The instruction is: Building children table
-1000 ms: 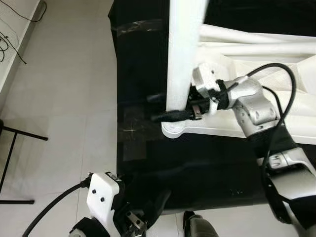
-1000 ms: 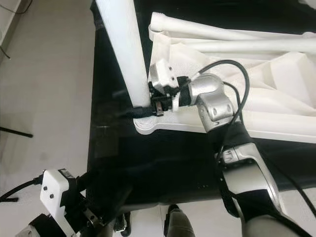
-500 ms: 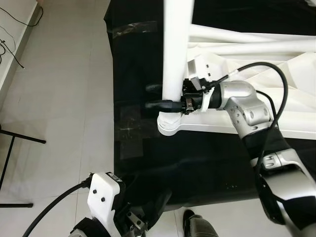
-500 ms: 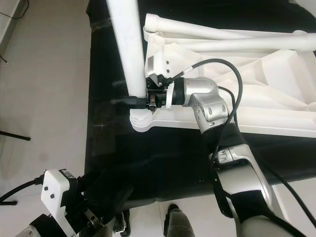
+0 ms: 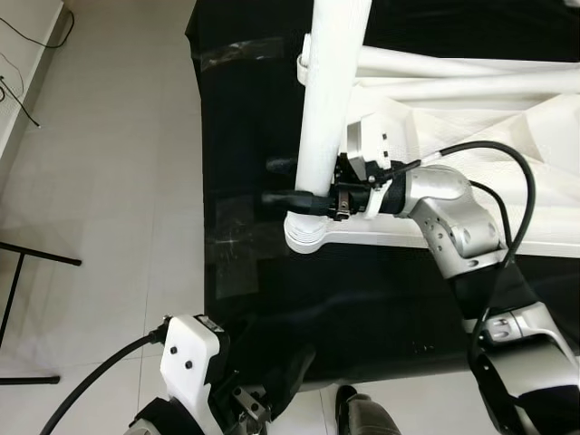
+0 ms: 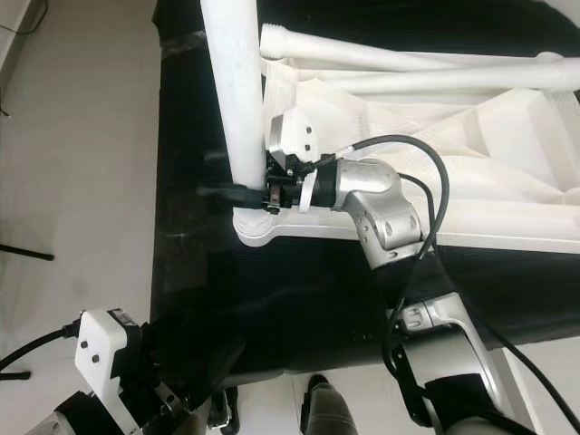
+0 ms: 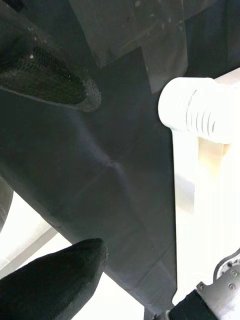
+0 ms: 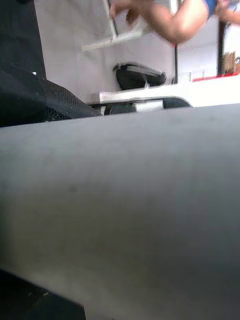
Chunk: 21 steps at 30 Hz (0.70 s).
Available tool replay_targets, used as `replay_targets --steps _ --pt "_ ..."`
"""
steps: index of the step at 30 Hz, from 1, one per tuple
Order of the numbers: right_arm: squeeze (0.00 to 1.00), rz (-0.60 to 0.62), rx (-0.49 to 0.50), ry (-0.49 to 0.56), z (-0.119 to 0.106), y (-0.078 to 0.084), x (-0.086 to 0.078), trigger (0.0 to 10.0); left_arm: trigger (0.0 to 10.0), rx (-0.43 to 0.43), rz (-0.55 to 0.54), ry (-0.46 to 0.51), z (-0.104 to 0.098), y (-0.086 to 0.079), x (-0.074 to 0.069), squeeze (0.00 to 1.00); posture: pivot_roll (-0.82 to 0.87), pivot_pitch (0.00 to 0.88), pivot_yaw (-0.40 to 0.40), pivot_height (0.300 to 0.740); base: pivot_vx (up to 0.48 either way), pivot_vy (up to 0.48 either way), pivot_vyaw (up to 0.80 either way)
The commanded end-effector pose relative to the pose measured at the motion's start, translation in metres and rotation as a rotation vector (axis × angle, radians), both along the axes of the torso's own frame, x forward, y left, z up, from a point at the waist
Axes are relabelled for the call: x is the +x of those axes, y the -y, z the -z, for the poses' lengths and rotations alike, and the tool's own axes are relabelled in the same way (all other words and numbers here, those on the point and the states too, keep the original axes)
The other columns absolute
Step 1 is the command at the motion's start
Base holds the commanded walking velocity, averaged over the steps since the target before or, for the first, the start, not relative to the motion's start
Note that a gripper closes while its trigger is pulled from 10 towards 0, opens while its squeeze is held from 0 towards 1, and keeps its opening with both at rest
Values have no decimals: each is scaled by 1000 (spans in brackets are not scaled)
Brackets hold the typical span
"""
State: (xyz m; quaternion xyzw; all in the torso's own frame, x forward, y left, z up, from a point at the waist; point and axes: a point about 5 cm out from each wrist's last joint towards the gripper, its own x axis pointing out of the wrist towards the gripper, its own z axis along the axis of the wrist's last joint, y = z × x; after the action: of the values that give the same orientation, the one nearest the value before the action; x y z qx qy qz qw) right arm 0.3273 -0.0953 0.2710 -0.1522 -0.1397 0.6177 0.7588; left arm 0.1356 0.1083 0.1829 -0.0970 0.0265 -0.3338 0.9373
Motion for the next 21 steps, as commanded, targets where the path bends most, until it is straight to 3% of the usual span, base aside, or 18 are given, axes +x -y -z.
replay_targets --steps 1,13,18,19,20,21 --pt "0 99 -115 -143 42 5 6 10000 10000 9 12 -24 3 0 -3 0 118 355 21 740 0 0 0" --pt "0 117 -141 -160 45 0 -1 10000 10000 8 8 -22 3 0 -2 0 115 356 17 740 0 0 0" --pt "0 194 -140 -200 49 0 -3 10000 10000 7 6 -23 3 0 -1 0 112 353 16 740 0 0 0" --pt "0 240 -134 -217 51 2 -2 10000 10000 8 6 -24 4 -1 -1 0 111 352 15 740 0 0 0" --pt "0 397 -107 -258 56 10 0 10000 10000 12 -14 -33 4 -4 -1 0 103 348 14 740 0 0 0" --pt "0 397 -107 -258 56 10 0 10000 10000 12 -14 -33 4 -4 -1 0 103 348 14 740 0 0 0"
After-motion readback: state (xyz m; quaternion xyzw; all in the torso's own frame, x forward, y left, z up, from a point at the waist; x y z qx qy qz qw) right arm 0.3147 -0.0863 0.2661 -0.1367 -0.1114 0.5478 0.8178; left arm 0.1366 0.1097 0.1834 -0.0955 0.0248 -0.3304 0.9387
